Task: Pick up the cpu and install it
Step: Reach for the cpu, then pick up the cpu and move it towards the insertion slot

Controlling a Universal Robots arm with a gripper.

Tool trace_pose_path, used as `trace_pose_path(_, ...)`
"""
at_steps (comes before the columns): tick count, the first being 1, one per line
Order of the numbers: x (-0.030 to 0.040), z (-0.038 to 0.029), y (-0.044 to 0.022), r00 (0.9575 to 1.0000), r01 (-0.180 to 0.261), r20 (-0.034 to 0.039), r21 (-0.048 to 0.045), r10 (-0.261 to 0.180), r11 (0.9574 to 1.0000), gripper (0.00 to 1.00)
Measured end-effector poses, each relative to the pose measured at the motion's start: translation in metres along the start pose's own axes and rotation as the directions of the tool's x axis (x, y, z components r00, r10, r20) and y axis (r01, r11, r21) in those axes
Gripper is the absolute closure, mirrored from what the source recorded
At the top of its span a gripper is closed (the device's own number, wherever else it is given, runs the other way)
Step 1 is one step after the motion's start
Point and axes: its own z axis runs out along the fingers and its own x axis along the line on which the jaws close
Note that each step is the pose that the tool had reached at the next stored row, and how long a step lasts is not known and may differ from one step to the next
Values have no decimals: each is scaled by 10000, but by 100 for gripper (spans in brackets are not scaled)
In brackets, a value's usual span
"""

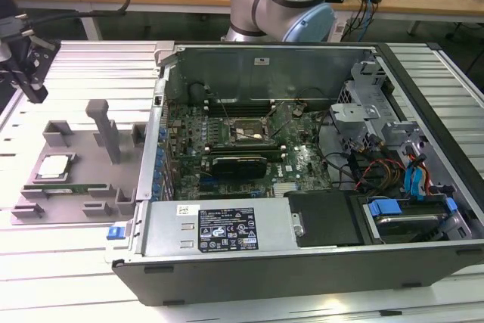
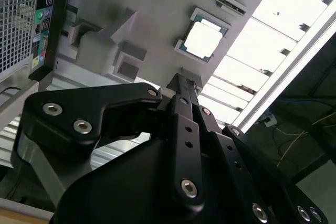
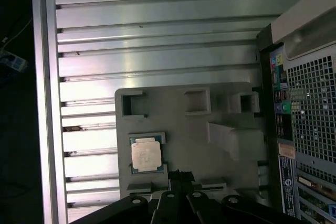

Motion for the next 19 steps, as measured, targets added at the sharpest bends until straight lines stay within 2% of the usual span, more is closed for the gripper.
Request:
trace_pose_path(1, 42, 21, -4, 10000, 0, 1, -1, 0, 10000, 89)
trace_pose_path(3, 81, 67, -9, 10000, 0, 0, 0, 0, 10000, 89)
trace_pose_path(9, 93, 246, -18, 10000, -1, -27, 1, 1, 10000, 89)
trace_pose_path(19, 93, 259, -19, 10000, -1, -29, 2, 1, 10000, 89)
